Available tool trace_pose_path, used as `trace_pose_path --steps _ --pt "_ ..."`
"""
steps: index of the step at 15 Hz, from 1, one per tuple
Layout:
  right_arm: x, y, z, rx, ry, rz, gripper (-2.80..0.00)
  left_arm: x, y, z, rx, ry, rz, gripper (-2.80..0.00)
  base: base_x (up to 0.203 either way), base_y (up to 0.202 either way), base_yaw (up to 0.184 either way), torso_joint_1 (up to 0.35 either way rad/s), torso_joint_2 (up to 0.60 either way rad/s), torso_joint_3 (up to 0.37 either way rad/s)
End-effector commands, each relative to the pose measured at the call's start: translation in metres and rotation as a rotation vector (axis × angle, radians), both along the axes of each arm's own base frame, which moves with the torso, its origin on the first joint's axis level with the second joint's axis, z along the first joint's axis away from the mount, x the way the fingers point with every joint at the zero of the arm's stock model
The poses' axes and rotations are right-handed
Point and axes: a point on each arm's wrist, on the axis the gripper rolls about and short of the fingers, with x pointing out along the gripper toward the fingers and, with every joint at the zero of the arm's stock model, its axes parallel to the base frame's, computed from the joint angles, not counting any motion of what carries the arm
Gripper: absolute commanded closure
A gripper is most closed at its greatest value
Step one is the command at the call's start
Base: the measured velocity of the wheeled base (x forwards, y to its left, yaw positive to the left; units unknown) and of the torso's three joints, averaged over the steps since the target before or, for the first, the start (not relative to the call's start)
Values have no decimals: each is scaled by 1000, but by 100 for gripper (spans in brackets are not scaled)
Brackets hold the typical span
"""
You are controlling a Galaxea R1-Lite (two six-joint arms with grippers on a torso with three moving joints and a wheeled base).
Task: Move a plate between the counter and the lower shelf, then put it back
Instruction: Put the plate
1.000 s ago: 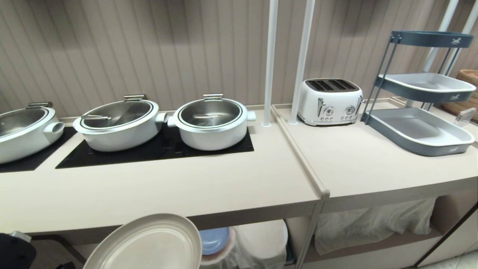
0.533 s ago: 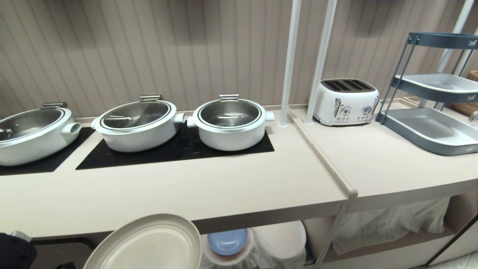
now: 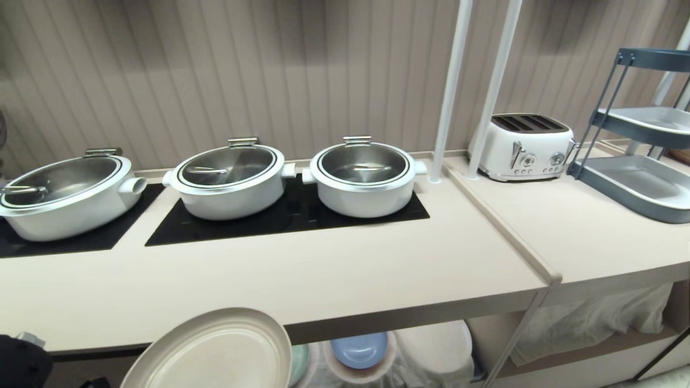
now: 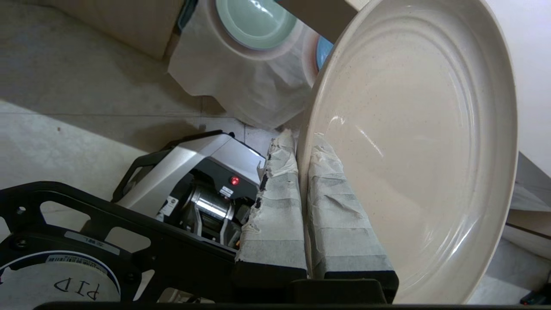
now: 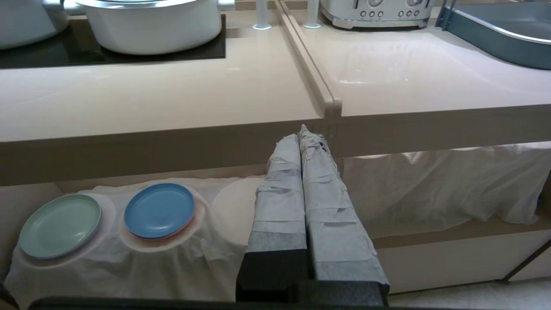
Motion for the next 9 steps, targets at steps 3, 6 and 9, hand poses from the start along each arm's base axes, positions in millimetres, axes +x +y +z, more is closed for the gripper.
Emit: trace_pose_path --steps 3,6,9 --pt "0 0 0 0 0 0 0 0 0 0 -1 2 6 0 0 197 -2 3 2 2" --pt "0 0 0 0 0 0 0 0 0 0 -2 1 6 0 0 197 -2 4 4 -2" --pt "0 0 0 0 0 0 0 0 0 0 -2 1 7 0 0 196 -2 6 1 0"
